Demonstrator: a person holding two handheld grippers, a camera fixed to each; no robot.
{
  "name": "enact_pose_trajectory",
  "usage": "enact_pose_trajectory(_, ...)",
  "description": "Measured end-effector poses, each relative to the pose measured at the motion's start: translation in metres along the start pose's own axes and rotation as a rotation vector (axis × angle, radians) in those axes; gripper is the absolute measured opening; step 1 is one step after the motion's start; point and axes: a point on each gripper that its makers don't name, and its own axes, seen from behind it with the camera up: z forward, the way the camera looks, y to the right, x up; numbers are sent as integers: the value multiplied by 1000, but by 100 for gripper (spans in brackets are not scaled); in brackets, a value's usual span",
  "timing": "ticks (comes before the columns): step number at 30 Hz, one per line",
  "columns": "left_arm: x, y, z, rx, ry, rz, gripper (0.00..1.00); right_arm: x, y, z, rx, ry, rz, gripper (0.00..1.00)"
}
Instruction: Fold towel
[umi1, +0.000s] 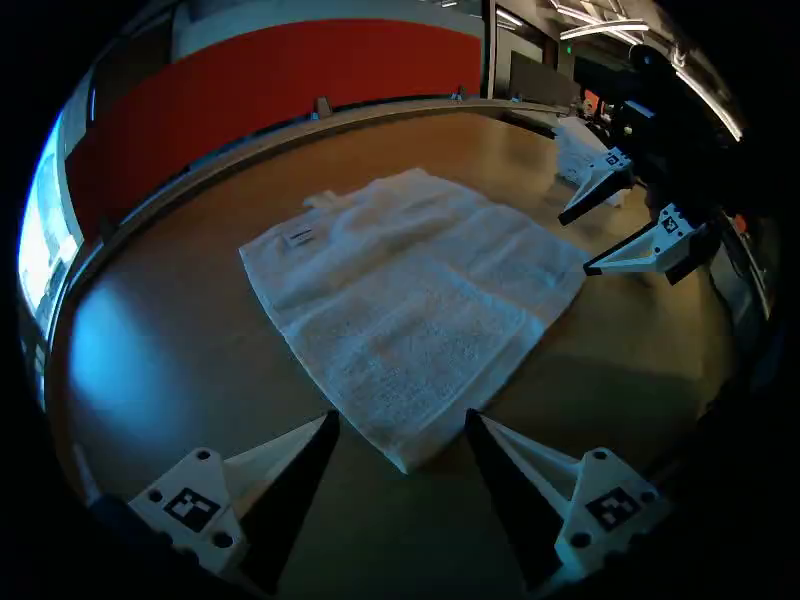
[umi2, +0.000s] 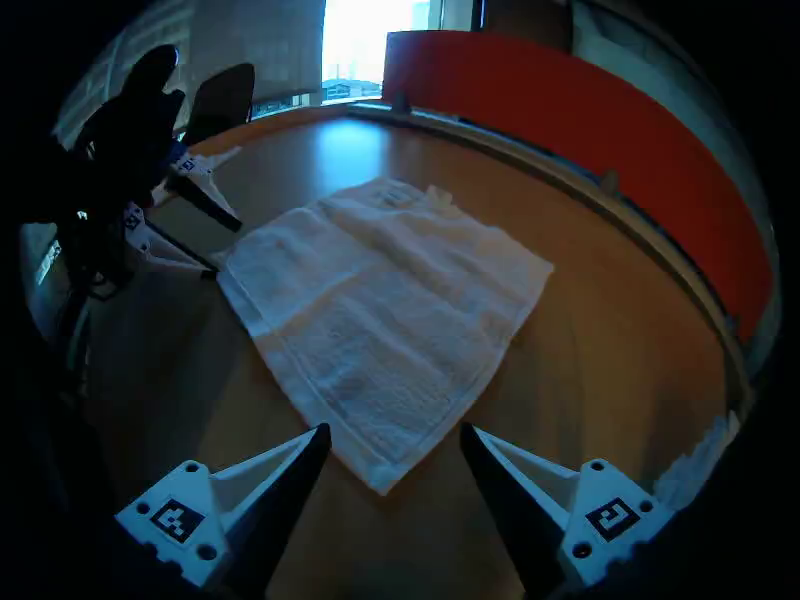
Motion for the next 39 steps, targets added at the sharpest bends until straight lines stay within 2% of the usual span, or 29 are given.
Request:
enact_pose_trajectory(12, -8, 2, 6, -13, -30, -1, 92, -13, -6, 1, 45, -35, -4, 92)
enact_pose_trajectory(19, -9, 2, 7, -16, -27, 1, 91, -15, -10, 1, 70, -33, 9, 81)
enact_pose_trajectory(22, -9, 4, 7, -19, -29, 3, 87, -14, -11, 1, 74, -33, 6, 75)
enact_pose_trajectory(29, -8, 6, 7, -26, -41, 9, 79, -13, -11, 4, 79, -36, 4, 55)
enact_pose_trajectory(31, -8, 6, 7, -27, -45, 10, 75, -12, -11, 5, 78, -37, 5, 48)
enact_pose_trajectory(33, -7, 6, 7, -26, -48, 9, 64, -12, -11, 6, 79, -38, 7, 42)
enact_pose_trajectory(35, -6, 5, 7, -20, -51, 4, 40, -12, -11, 6, 81, -39, 8, 36)
enact_pose_trajectory(37, -5, 4, 8, -13, -53, -6, 27, -11, -13, 6, 86, -42, 8, 29)
enact_pose_trajectory(39, -3, 3, 9, -7, -55, -18, 19, -11, -14, 6, 91, -44, 9, 17)
